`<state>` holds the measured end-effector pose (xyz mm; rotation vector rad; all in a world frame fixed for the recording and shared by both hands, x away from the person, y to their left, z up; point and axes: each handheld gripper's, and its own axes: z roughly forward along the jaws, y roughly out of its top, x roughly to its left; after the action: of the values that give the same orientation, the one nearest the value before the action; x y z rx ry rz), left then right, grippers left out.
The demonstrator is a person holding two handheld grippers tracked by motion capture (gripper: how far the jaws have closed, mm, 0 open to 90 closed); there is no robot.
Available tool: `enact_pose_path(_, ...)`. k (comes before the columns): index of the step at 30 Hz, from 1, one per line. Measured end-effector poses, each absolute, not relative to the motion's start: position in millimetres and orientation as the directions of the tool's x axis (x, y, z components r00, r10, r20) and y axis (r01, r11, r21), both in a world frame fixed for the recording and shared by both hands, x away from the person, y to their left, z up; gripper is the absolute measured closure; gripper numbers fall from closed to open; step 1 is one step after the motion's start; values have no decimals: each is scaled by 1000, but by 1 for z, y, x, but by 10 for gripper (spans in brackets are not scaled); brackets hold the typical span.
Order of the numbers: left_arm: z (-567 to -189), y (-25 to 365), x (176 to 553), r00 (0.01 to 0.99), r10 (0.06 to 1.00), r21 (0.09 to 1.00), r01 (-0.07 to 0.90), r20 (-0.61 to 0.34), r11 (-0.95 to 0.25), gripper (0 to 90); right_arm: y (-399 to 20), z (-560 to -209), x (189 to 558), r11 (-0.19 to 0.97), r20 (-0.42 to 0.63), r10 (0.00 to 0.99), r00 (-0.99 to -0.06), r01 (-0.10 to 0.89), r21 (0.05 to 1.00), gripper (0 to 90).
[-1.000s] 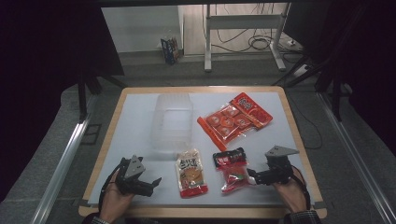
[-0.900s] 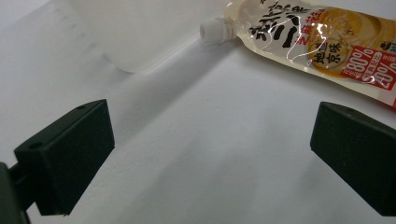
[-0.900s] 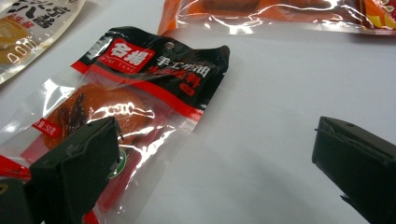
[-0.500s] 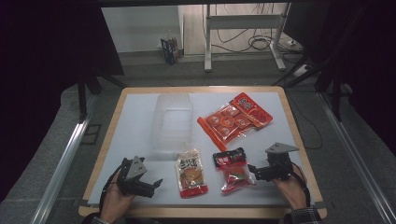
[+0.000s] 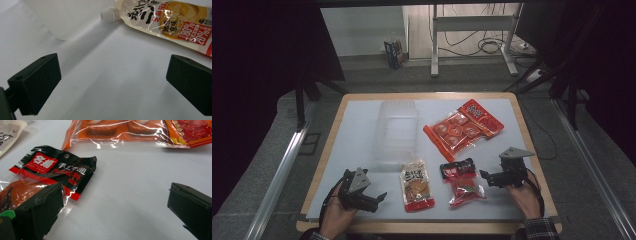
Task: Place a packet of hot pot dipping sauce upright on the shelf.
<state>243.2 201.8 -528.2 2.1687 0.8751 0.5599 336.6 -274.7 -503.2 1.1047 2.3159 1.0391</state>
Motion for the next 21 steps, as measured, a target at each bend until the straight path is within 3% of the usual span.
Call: enact_pose_path(21, -529, 202, 244, 672, 729, 747, 418, 130, -518, 0, -272, -498, 360, 443, -28, 777, -629, 515, 734, 0)
